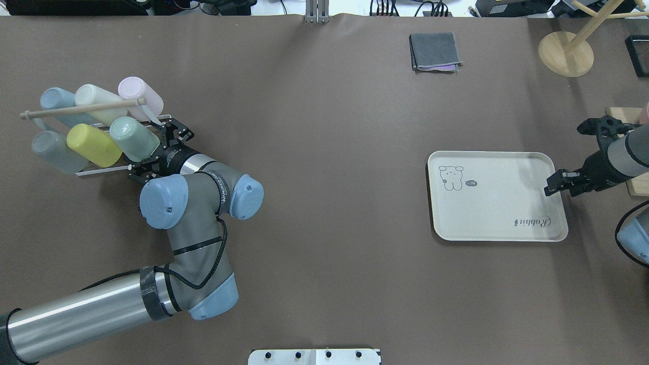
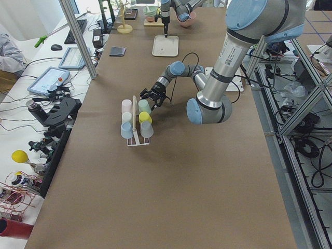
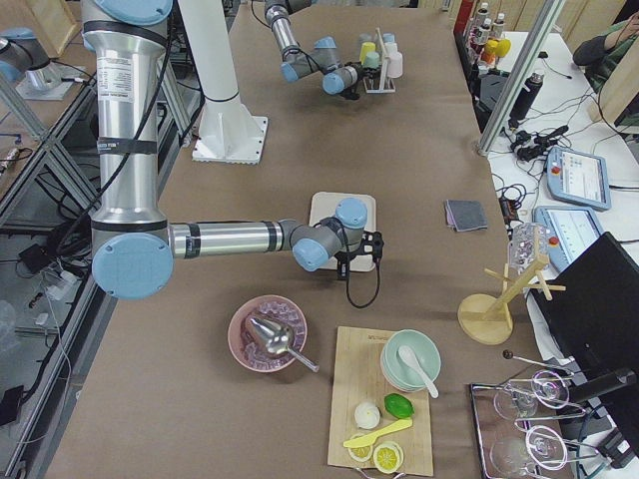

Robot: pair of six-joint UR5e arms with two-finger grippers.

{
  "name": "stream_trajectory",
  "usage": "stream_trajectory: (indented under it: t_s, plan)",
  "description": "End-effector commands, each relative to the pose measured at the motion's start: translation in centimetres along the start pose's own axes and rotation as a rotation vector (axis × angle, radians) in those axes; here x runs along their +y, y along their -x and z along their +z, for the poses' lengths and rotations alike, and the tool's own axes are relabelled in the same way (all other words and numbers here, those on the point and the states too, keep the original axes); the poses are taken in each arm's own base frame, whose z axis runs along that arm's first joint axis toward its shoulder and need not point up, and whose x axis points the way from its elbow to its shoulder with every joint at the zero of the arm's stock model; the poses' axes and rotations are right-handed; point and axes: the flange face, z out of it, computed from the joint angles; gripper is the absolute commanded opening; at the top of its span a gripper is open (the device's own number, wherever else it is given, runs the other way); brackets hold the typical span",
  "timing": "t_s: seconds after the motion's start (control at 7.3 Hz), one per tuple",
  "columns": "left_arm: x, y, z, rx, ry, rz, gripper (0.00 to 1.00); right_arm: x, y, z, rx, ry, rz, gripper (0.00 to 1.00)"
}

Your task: Pick up and place green cup on tray

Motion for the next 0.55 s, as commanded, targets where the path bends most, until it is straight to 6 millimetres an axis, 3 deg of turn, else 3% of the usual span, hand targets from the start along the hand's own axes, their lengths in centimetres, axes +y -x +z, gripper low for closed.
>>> stream_trajectory:
  t_s: [0.0,0.14,0.27,0.41]
  plan:
    - [-0.71,-0.32,0.94,0.011,0.03,0.025,0.97,-0.03,0.34,0.15,-0.004,0.002,-0.009,0.35]
    - [-1.2,-0.26,1.33,0.01,0.046,0.029,0.96,-0.19,0.6,0.08,-0.006,-0.001,-0.013,0.25]
    - [-0.93,0.18,1.54,-0.024,0.073,0.03,0.96,-0.15,0.64,0.08,-0.01,0.004,-0.022,0.04]
    - [-0.93,0.29,1.74,-0.032,0.083,0.031,0.96,-0.08,0.65,0.04,-0.013,0.005,-0.045,0.0]
